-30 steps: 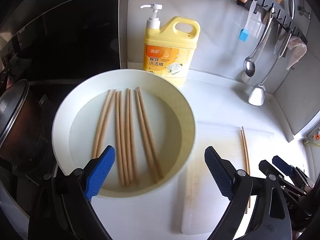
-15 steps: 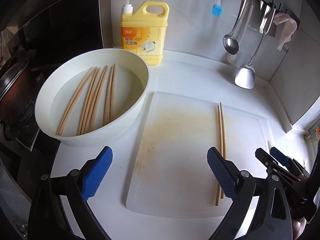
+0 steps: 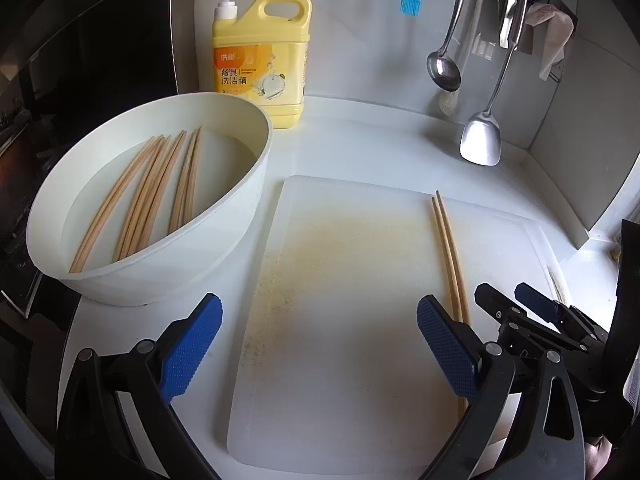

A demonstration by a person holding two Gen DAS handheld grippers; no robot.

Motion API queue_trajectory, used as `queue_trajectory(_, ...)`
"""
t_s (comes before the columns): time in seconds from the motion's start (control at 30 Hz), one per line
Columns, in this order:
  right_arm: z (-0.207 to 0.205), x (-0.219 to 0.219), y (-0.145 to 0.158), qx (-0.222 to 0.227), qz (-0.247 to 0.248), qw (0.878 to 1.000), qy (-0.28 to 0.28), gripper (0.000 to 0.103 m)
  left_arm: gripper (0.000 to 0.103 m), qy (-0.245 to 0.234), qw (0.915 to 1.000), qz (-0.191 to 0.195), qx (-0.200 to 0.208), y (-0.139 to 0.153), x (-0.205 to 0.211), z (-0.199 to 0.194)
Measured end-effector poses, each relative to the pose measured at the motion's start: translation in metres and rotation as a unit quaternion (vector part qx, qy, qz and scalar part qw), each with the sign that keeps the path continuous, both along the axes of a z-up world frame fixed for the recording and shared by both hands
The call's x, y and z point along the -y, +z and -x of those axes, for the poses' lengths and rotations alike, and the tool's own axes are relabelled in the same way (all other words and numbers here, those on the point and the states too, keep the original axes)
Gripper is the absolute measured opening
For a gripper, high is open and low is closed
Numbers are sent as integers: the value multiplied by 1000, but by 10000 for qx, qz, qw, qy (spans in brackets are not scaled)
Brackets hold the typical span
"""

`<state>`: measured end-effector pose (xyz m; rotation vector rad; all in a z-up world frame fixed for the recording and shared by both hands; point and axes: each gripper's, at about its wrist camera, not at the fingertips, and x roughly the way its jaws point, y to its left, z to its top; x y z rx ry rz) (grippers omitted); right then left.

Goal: Organize utensils
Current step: 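Push the two chopsticks apart with the open tools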

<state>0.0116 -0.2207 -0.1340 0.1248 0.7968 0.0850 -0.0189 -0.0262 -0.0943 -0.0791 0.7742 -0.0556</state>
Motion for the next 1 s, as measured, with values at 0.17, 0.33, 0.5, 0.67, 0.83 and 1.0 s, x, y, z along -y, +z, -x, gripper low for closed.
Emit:
queue_trajectory(0.17, -2, -4, -4, -18, 60, 10000, -54, 61, 96, 16, 10000, 48, -5, -3, -4, -4)
queue_trajectory(0.33, -4, -9, -5, -30, 238, 9997, -58, 61, 96, 30, 10000, 89, -17, -3, -7, -7)
queue_trajectory(0.5, -3, -18, -6, 51, 613, 9981, -68, 61, 96, 24, 9999, 111, -32, -6, -8, -7)
queue_trajectory(0.67, -6, -25, -8, 7, 797, 9968, -41, 61, 96, 19, 9999, 134, -58, -9, -7, -8)
queue_trajectory(0.83, -7, -20, -7, 82, 713, 9974, -29, 42, 96, -5, 9998, 153, -103, -11, -1, -11)
queue_trajectory(1.0, -7, -8, -6, 92, 605, 9981, -19, 15, 96, -158, 9995, 176, -189, -15, 15, -17)
